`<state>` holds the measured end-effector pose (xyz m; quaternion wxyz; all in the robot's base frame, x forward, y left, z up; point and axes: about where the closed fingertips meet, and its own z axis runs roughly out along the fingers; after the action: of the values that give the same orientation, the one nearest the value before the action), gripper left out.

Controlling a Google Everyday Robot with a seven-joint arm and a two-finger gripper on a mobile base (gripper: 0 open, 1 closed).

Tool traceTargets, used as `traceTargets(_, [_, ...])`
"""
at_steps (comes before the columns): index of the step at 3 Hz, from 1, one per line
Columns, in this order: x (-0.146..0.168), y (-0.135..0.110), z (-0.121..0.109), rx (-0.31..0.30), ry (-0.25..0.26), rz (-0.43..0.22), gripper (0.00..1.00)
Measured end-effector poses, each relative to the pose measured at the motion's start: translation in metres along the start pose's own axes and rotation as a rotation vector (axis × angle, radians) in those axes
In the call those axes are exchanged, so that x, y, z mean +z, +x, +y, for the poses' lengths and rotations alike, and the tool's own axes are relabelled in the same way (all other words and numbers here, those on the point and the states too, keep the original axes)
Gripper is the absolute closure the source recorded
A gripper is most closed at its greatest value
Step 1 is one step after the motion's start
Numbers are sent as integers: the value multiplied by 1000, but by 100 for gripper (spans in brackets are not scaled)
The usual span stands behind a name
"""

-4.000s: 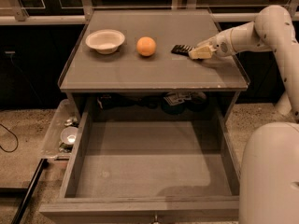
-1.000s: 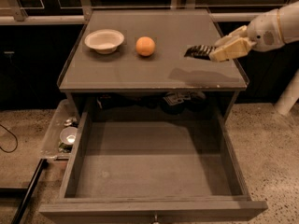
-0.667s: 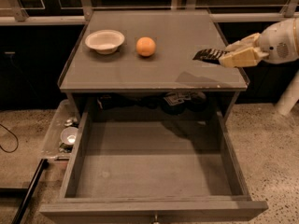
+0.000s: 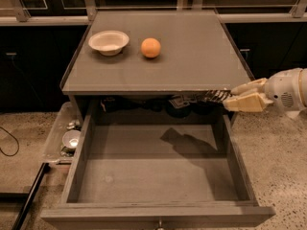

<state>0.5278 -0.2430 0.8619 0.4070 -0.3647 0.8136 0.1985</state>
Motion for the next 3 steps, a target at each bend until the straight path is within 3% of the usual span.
traceTargets(1, [1,-5,0,-10,3,-16,100])
traceTargets(2, [15,10,16,-24,31,-36,100])
traceTargets(3, [62,56,47,-24,6,1,100])
